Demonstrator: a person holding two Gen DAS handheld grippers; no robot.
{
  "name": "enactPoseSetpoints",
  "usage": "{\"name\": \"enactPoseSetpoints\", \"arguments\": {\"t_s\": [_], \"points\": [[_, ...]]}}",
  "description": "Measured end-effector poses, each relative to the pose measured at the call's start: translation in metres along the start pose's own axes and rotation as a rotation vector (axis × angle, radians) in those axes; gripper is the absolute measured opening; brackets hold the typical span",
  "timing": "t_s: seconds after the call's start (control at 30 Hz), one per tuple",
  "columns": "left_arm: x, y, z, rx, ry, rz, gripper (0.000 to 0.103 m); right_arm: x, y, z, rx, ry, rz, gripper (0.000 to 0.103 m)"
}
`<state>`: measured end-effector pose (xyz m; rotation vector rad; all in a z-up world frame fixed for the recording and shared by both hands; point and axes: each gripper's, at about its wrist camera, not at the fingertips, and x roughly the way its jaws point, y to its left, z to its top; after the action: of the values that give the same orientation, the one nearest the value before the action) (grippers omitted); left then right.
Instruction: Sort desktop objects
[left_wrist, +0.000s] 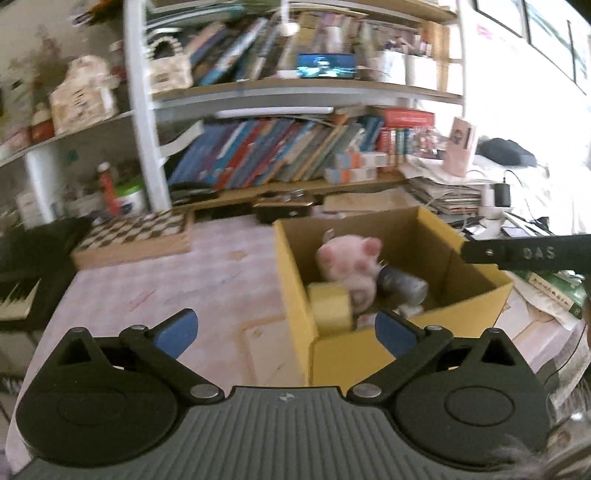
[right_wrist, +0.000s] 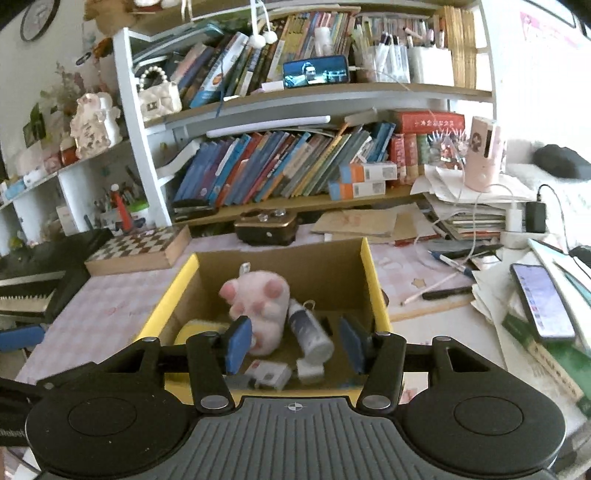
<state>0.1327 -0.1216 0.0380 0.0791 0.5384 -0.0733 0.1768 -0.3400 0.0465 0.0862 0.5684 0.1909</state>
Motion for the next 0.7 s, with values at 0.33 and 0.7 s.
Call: {"name": "enactPoseSetpoints", "arguments": {"t_s": [0.33, 0.7], "points": [[-0.069, 0.041, -0.049, -0.102, -0.073, 0.08, 0.103, -0.041, 0.05, -0.049, -0.021, 0.034, -0.008, 0.065], [-0.111, 0.065, -0.093, -0.141, -0.006, 0.137, 0.103, -0.087, 0.102, -0.1, -0.064, 0.017, -0.042, 0.072]]}}
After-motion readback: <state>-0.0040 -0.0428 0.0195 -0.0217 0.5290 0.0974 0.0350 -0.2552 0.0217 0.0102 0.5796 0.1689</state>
